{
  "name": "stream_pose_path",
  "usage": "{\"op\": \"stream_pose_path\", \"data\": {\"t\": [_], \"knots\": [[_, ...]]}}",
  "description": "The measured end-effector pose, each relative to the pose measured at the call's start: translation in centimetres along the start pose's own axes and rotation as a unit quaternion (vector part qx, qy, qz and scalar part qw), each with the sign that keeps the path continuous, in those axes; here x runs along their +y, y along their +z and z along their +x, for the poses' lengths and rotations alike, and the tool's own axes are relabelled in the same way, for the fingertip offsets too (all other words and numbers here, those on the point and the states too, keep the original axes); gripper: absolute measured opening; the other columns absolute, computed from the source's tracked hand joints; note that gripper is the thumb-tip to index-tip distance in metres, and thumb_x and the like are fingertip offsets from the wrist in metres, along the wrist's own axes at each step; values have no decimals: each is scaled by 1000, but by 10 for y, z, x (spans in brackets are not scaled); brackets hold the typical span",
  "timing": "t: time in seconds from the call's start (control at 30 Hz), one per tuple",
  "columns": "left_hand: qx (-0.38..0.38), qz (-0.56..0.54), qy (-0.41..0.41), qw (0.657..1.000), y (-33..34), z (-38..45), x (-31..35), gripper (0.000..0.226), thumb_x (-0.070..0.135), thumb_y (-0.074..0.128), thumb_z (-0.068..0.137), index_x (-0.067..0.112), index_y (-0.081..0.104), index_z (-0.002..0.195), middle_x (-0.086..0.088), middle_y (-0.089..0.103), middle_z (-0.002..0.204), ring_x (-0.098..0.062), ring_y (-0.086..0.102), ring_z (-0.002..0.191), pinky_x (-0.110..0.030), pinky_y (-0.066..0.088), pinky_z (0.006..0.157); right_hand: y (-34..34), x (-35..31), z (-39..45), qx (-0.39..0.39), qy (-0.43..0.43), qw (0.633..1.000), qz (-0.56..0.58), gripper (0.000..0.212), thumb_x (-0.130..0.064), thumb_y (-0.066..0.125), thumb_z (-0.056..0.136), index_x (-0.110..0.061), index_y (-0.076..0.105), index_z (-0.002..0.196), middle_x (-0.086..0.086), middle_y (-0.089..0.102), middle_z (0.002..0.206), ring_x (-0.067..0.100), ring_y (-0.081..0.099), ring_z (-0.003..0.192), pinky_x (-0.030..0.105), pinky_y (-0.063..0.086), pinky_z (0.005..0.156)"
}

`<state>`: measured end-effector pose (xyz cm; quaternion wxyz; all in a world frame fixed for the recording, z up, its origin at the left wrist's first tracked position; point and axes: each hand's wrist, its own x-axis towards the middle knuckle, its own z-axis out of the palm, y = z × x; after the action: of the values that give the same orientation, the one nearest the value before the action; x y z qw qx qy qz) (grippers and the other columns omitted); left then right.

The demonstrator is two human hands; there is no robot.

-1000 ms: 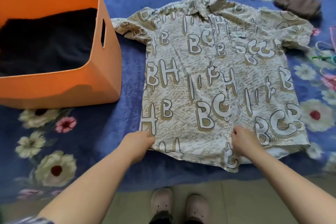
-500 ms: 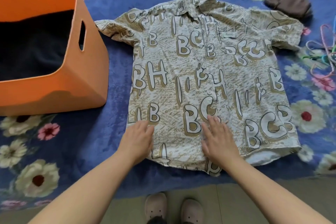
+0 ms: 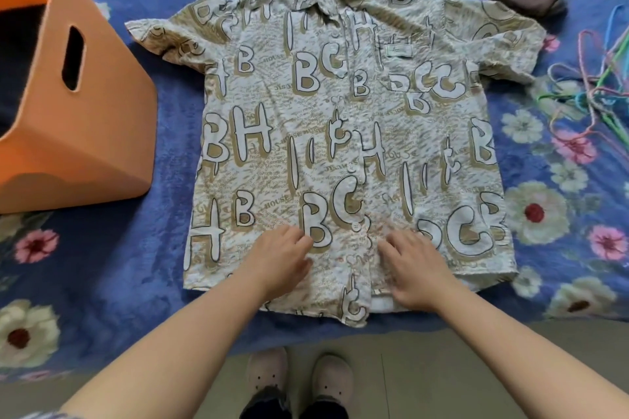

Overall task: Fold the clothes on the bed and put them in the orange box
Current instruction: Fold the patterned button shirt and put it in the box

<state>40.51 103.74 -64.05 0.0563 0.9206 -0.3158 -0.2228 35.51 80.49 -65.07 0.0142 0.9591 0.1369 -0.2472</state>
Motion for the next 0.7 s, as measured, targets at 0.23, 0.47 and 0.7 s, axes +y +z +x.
{"op": "stream_pose_path", "data": {"t": [0.23,0.47,0.7], "knots": [[-2,-55,35,998,8,22,63,43,44,41,95,11,49,123,-4,49,122,-21,42,112,-30,34,93,27,37,-13,100,39,994,-24,74,-10,85,22,-8,55,89,8,61,73,25,61,60,27,39,43],[-83,50,5,995,26,35,105,68,41,81,6,17,68,68,-2,61,70,-18,56,63,-21,43,50,37,74,-32,113,-41,991,-52,69,-36,85,26,-15,68,90,5,66,84,23,66,69,32,53,54],[-98,72,2,993,12,45,112,28,4,46,85,4,51,112,-14,47,120,-29,41,113,-37,32,92,34,88,-29,139,-20,987,-72,43,4,83,22,-9,58,55,6,53,56,24,50,45,26,32,40]]}}
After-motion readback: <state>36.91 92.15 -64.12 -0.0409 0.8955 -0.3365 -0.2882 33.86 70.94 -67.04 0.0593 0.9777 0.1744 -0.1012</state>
